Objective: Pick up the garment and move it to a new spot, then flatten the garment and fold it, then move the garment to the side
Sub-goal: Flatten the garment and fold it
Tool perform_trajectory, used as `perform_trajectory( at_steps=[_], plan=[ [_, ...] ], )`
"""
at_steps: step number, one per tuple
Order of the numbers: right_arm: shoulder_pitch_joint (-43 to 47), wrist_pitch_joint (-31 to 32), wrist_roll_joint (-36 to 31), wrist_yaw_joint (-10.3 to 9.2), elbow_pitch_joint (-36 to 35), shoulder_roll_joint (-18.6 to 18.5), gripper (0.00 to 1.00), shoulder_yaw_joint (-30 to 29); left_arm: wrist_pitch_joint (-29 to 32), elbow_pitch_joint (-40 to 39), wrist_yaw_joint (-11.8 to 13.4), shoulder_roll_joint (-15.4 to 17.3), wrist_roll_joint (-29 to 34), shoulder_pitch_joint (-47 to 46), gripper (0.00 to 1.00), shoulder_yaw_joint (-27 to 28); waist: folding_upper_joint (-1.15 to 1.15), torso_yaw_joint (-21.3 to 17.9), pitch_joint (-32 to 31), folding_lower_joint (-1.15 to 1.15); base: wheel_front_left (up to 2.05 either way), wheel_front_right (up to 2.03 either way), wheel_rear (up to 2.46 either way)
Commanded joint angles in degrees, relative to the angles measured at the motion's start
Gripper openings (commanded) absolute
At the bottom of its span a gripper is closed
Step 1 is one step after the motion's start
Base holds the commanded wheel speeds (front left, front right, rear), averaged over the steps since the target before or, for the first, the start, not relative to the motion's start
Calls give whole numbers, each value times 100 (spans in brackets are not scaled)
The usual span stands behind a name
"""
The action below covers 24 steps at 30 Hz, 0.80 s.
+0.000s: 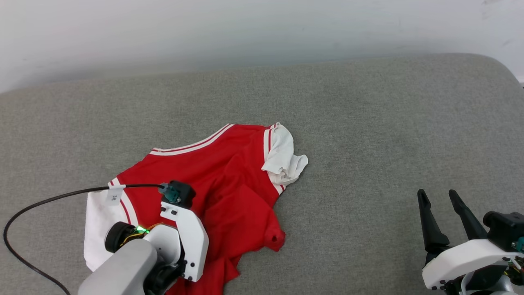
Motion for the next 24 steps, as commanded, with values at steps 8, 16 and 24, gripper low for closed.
perform_trajectory(
  at_steps=[8,16,24],
  plan=[
    [152,88,-98,-2,26,6,100,-31,-276,-473,-202,-327,211,252,0,-439,0,161,-445,0,0,0,0],
    [367,208,-98,-2,-77,7,100,7,-138,-860,-342,-506,158,812,0,-929,0,212,-778,0,0,0,0],
    [494,279,-87,-2,-182,6,100,18,-563,-1066,-170,-634,153,1098,100,-871,0,282,-902,0,0,0,0]
  ],
)
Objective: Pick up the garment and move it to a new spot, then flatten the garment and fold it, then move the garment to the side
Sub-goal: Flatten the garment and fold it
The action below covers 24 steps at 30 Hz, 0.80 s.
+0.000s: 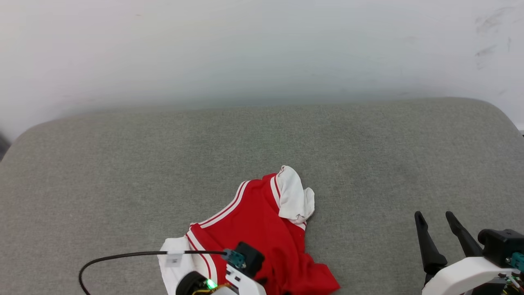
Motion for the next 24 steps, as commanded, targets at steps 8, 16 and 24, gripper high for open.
perform_trajectory(
  at_steps=[8,16,24],
  plan=[
    [68,78,-61,-2,-73,6,100,-26,-1502,-434,519,-52,274,72,100,756,0,155,-130,0,0,0,0],
    [18,140,-129,-2,-110,6,100,-37,-3067,-522,1114,-27,379,251,100,1689,0,281,-168,0,0,0,0],
    [2,254,-185,-2,-121,2,100,-74,-3686,-427,1510,222,457,506,100,2447,0,458,-164,0,0,0,0]
  ],
)
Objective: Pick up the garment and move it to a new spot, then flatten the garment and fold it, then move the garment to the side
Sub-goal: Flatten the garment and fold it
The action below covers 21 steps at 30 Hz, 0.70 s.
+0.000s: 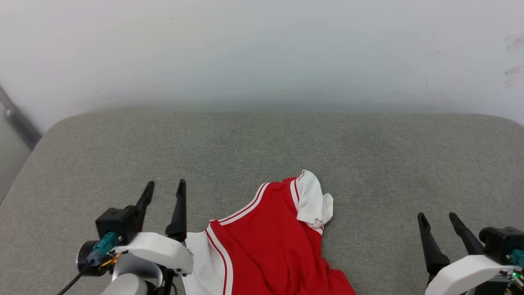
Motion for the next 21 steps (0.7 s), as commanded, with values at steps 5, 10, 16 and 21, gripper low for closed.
perform_trajectory(
  at_steps=[5,10,16,21],
  plan=[
    [-73,253,71,-2,95,-75,100,-121,-102,-155,185,200,148,298,100,352,0,220,41,0,0,0,0],
    [-378,770,506,-2,363,-258,100,-90,-88,-283,237,307,225,402,100,395,0,464,169,0,0,0,0],
    [-1014,1966,1068,-2,657,-798,100,496,-94,-399,195,238,312,215,100,304,0,764,561,0,0,0,0],
    [-1603,2902,1393,-2,840,-1283,100,1162,-104,-373,110,91,407,-21,100,210,0,1001,900,0,0,0,0]
  ],
)
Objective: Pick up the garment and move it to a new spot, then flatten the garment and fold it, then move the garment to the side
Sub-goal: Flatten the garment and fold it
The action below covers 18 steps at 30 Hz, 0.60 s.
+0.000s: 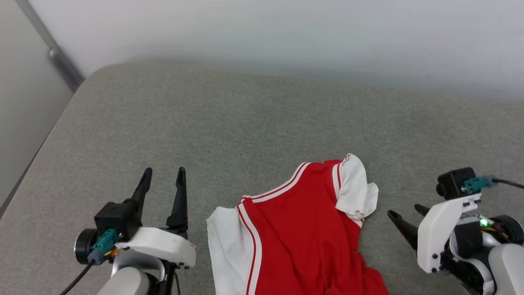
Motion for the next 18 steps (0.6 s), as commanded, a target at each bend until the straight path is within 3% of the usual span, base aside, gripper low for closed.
perform_trajectory(
  at_steps=[1,9,15,17,18],
  plan=[
    [-272,176,104,-2,75,-140,100,126,-19,14,-51,-66,63,-148,100,-41,0,221,266,0,0,0,0],
    [-1093,623,235,-2,886,-451,100,584,-40,217,-257,-339,185,-497,100,-155,0,484,691,0,0,0,0],
    [-1333,804,393,-3,1703,-411,100,868,-50,407,-405,-501,237,-635,100,-208,0,535,852,0,0,0,0],
    [-1347,820,459,-3,1828,-399,0,930,-52,468,-432,-531,251,-651,100,-189,0,514,864,0,0,0,0],
    [-1382,796,488,-2,1844,-394,0,943,-53,494,-445,-530,261,-648,100,-166,0,486,865,0,0,0,0]
  ],
)
